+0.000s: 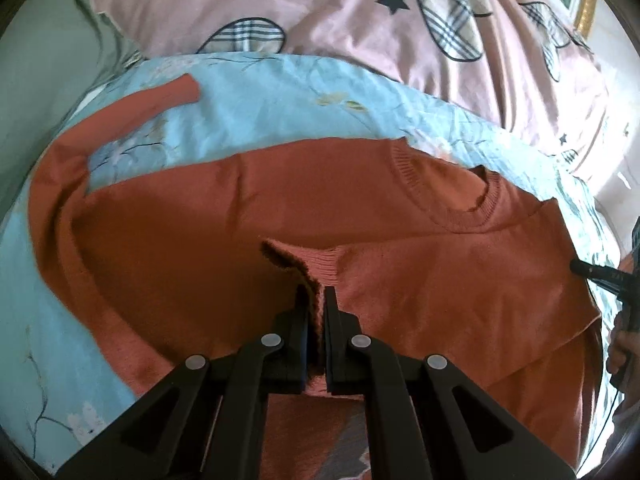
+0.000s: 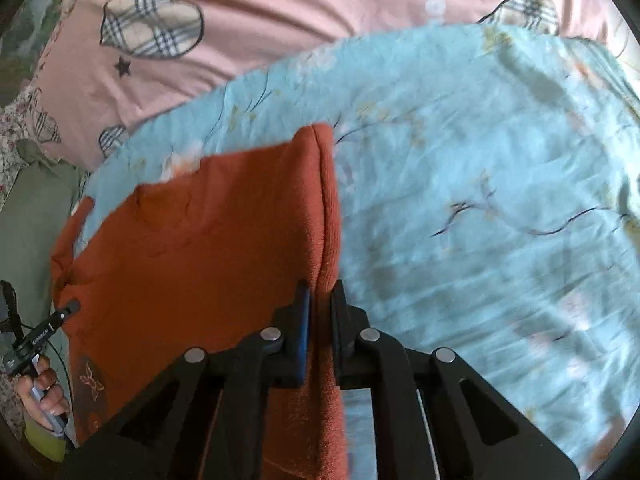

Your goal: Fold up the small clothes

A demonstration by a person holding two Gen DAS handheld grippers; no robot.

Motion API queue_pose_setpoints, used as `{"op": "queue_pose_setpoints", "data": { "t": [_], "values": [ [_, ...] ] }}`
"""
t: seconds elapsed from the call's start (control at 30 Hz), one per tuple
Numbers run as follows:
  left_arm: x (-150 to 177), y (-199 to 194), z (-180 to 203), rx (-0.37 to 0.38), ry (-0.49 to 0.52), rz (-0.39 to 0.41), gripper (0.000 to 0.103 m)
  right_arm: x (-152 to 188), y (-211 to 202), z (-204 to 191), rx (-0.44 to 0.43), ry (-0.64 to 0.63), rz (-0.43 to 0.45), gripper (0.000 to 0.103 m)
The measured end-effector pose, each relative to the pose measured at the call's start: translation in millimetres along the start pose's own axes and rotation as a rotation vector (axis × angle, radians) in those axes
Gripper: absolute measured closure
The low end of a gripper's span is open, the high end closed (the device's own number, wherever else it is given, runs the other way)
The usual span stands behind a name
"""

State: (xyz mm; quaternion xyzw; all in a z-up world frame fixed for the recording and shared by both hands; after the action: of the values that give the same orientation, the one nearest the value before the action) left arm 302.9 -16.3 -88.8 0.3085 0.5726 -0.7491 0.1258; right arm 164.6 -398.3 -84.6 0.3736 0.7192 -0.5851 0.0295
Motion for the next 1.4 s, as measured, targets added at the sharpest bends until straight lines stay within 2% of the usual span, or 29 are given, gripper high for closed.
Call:
{"op": "queue_pose_setpoints", "data": {
  "t": [0.17,0.23,0.27,0.33,0.37,0.43,0.5,0.57,0.6,0.67,0.77,0.93,1.0,1.07,1.13,1.2,1.27,1.4],
  "values": [
    [8,19,-4,-0.004,-0.024,-0.048,0.099,9,18,14,0.039,0.039,-0.043,0.090],
    [7,16,-8,0.021,-0.030,-0.043,0.098,6,3,6,0.128,0.019,0.013,0.085],
    [6,15,-9,0.027,-0.030,-0.038,0.098,8,-10,-6,0.139,-0.004,0.059,0.082],
    [5,13,-8,0.027,-0.027,-0.033,0.098,17,-21,-33,0.033,-0.029,0.080,0.081],
    [5,12,-9,0.003,-0.043,-0.038,0.098,27,-20,-49,-0.037,-0.051,0.054,0.077],
    [5,9,-7,-0.006,-0.036,-0.038,0.098,42,-5,-55,-0.028,-0.070,-0.015,0.073],
    [9,5,-10,-0.019,-0.033,-0.037,0.096,53,14,-35,0.048,-0.036,-0.059,0.075],
    [17,-5,-22,-0.057,-0.033,-0.032,0.094,52,8,-24,-0.022,0.048,-0.035,0.074],
    [21,-9,-29,-0.076,-0.040,-0.033,0.093,52,1,-18,-0.016,0.088,-0.030,0.074],
    [27,-21,-51,-0.098,-0.081,-0.032,0.094,53,-13,-21,-0.021,0.089,0.003,0.073],
    [25,-39,-81,-0.123,-0.145,-0.007,0.094,60,-28,-37,-0.107,0.081,0.016,0.065],
    [-1,-52,-107,-0.190,-0.152,0.034,0.092,85,-40,-78,-0.189,0.050,0.005,0.061],
    [-16,-49,-113,-0.246,-0.126,0.047,0.083,93,-42,-84,-0.215,0.052,-0.012,0.061],
    [-37,-43,-119,-0.312,-0.091,0.058,0.063,102,-41,-91,-0.222,0.044,-0.035,0.059],
    [-59,-31,-127,-0.365,-0.054,0.063,0.055,104,-38,-93,-0.213,0.036,-0.045,0.057],
    [-82,-16,-137,-0.399,-0.039,0.067,0.055,107,-38,-93,-0.197,0.032,-0.051,0.056],
    [-98,0,-146,-0.379,-0.051,0.057,0.051,109,-37,-97,-0.202,0.029,-0.062,0.055],
    [-123,45,-170,-0.418,-0.064,-0.014,0.052,111,-32,-110,-0.215,0.014,-0.087,0.055]
  ]
}}
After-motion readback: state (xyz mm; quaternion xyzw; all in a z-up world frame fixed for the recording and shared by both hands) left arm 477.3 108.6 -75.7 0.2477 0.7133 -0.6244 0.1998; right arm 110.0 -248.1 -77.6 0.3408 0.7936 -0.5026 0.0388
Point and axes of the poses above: each gripper's, at about its wrist camera, not at the fingertips, and y roughly the way its jaws point, z to its right, x to its underside, the point moved 6 cm from there along y, roughly the way its jaws point, and after that the axes turned 4 degrees about y, right-handed, at the moved point
